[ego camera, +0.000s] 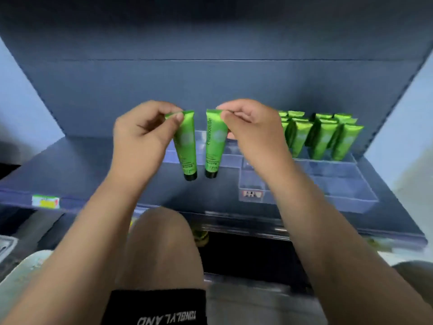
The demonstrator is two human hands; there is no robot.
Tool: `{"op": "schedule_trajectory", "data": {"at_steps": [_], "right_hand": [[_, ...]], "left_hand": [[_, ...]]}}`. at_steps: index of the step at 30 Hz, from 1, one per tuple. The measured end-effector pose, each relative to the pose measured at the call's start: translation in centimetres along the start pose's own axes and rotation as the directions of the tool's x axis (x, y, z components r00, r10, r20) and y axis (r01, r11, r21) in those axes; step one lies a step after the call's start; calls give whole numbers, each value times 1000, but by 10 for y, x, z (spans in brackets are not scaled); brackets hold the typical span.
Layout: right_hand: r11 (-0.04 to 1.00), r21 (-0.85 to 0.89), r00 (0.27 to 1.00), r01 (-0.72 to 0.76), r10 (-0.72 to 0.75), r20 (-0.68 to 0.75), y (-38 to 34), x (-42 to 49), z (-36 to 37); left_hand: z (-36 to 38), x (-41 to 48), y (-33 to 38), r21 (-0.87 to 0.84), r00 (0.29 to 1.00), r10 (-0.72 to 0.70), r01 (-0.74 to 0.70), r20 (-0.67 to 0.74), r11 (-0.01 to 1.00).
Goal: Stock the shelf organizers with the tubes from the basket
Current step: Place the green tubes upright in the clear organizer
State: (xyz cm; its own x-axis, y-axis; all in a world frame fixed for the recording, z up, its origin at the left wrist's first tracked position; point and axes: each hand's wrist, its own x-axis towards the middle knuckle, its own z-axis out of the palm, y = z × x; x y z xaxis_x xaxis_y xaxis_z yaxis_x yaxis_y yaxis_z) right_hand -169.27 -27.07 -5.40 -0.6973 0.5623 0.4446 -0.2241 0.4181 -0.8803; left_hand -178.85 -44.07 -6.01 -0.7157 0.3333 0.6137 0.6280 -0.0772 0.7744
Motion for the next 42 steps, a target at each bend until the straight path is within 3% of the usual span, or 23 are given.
{"op": "schedule_trajectory", "data": {"at_steps": [8, 12, 20, 31, 42], "right_hand": [[997, -82, 983, -5, -10, -184, 53, -16, -125], [994, -101, 962, -52, 23, -272, 78, -8, -157], [981, -191, 956, -41, -17, -292, 104, 36, -186], [996, -91, 921, 1, -36, -389, 119, 63, -179], [997, -73, 876, -39, -1, -483, 133, 62, -179]], "left_hand": [[133, 5, 1, -241, 993, -7, 36, 120, 970], [179, 14, -14, -244, 980, 0, 49, 200, 968], [247, 56, -45, -223, 969, 13, 43, 247, 974], [264, 60, -74, -135, 971, 157, -134, 181, 982], [264, 48, -82, -11, 943, 216, -221, 252, 975]]}}
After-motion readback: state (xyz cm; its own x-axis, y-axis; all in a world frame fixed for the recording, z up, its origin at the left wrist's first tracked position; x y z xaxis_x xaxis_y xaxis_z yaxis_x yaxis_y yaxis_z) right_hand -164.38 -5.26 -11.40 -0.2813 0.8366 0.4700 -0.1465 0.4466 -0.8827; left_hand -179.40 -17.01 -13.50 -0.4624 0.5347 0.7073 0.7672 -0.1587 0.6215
